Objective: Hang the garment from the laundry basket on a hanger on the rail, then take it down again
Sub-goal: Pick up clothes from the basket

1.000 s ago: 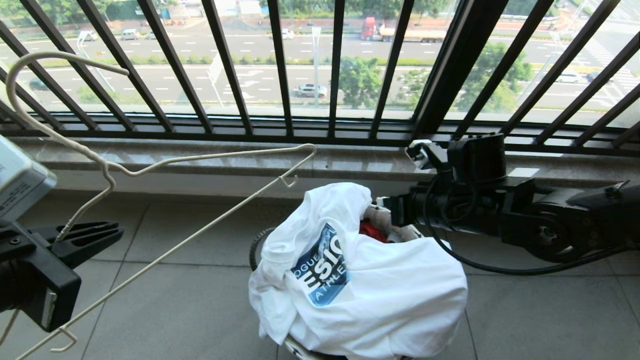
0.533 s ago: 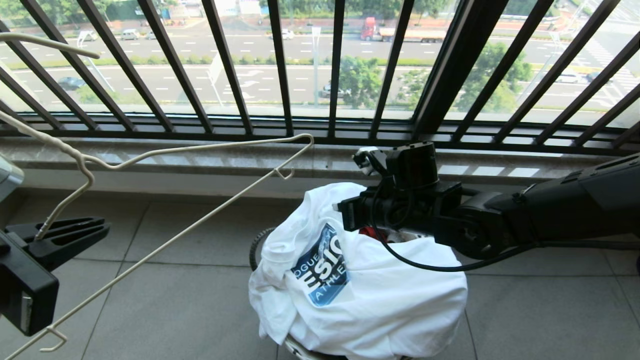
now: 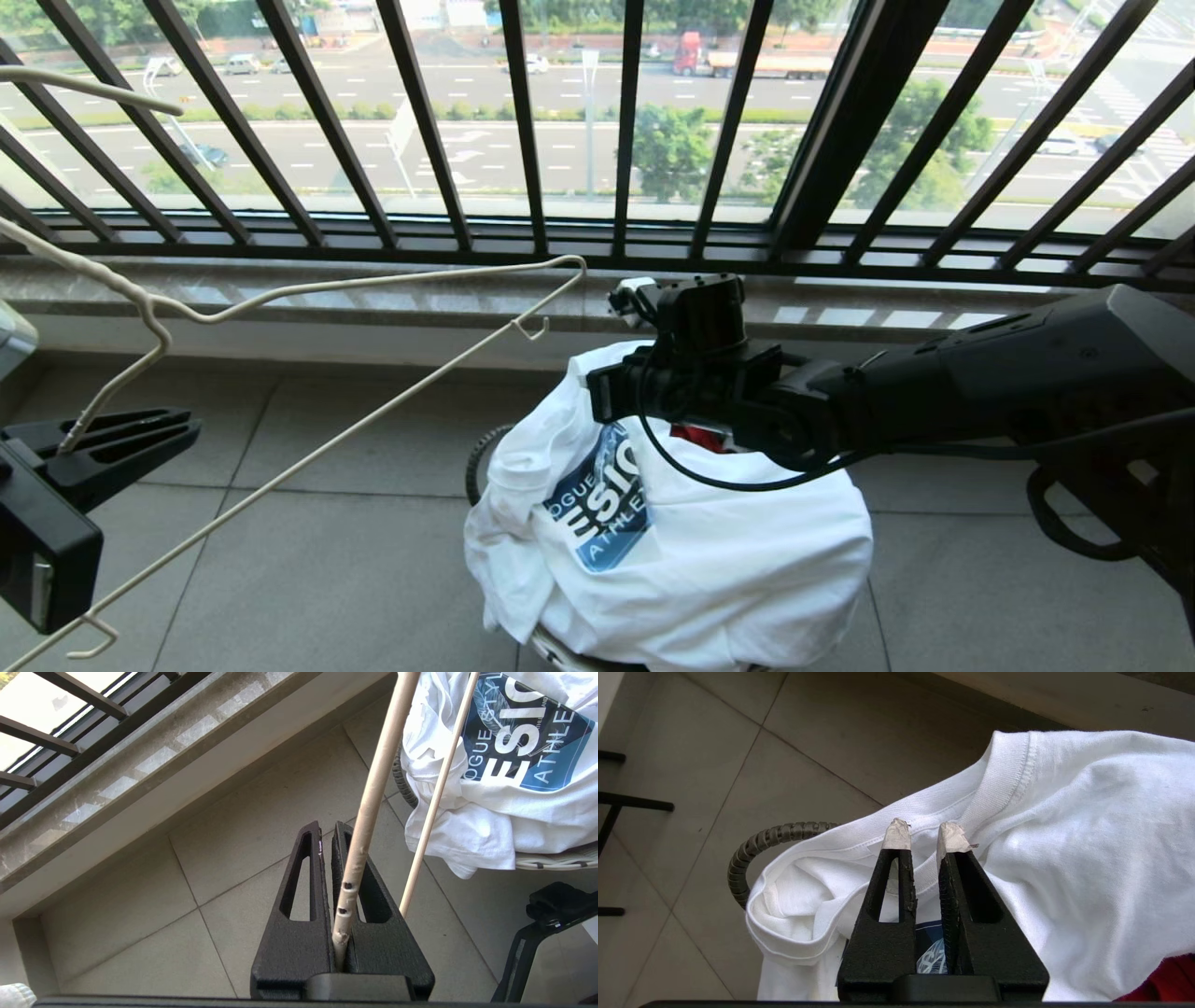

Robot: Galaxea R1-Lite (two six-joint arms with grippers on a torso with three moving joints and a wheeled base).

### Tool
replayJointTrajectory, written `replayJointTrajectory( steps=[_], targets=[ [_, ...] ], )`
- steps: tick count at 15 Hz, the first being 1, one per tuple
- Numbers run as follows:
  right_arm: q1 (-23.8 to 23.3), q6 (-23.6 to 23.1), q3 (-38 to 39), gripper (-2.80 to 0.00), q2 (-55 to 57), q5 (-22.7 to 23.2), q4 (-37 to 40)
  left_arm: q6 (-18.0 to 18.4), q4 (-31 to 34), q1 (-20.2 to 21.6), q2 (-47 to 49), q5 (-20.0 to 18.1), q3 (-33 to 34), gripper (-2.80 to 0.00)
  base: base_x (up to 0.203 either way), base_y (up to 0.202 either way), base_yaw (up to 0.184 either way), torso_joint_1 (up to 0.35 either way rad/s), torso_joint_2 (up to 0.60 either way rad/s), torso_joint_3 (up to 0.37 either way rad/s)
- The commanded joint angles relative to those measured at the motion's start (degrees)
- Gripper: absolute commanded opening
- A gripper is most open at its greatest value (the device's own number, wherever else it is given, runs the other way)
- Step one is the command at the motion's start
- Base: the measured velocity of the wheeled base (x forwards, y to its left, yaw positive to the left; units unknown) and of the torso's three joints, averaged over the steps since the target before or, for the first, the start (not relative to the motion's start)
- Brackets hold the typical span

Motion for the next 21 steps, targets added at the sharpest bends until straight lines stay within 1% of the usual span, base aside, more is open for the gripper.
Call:
replayJointTrajectory(
  steps=[1,6,10,11,13,14,16,19,21],
  targets=[
    [0.9,-0.7,-3.7,0.00,3.8,-1.0,-0.1,0.1,0.1,0.0,0.2,0.1,0.1,-2.80,0.000,0.000,0.000,0.000,0.00,0.000],
    [1.3,-10.5,-10.5,0.00,10.1,-10.3,-0.4,0.2,0.1,0.0,-0.3,0.1,0.1,-2.80,0.000,0.000,0.000,0.000,0.00,0.000],
    [1.3,-18.8,-12.5,0.00,12.2,-14.2,-0.6,0.3,0.1,0.0,-1.1,0.1,0.1,-2.80,0.000,0.000,0.000,0.000,0.00,0.000],
    [1.3,-20.6,-12.8,0.00,12.7,-15.0,-1.6,0.3,0.1,0.0,-1.1,0.1,0.1,-2.80,0.000,0.000,0.000,0.000,0.00,0.000],
    [1.2,-22.8,-12.9,0.00,13.4,-16.2,-4.1,0.3,0.1,0.0,-1.2,0.1,0.1,-2.80,0.000,0.000,0.000,0.000,0.00,0.000],
    [1.3,-23.7,-12.9,0.00,13.4,-17.1,-4.1,0.3,0.1,0.0,-1.2,0.1,0.1,-2.80,0.000,0.000,0.000,0.000,0.00,0.000],
    [1.3,-26.5,-13.5,0.00,14.1,-19.5,-4.1,0.3,0.1,0.0,-1.2,0.1,0.1,-2.80,0.000,0.000,0.000,0.000,0.00,0.000],
    [1.4,-31.0,-17.8,0.00,16.6,-24.4,-4.1,0.3,0.1,0.0,-1.7,0.1,0.1,-2.80,0.000,0.000,0.000,0.000,0.00,0.000],
    [1.4,-32.0,-18.7,0.00,16.8,-24.9,-3.9,0.3,0.1,0.0,-1.9,0.1,0.1,-2.80,0.000,0.000,0.000,0.000,0.00,0.000]
  ],
)
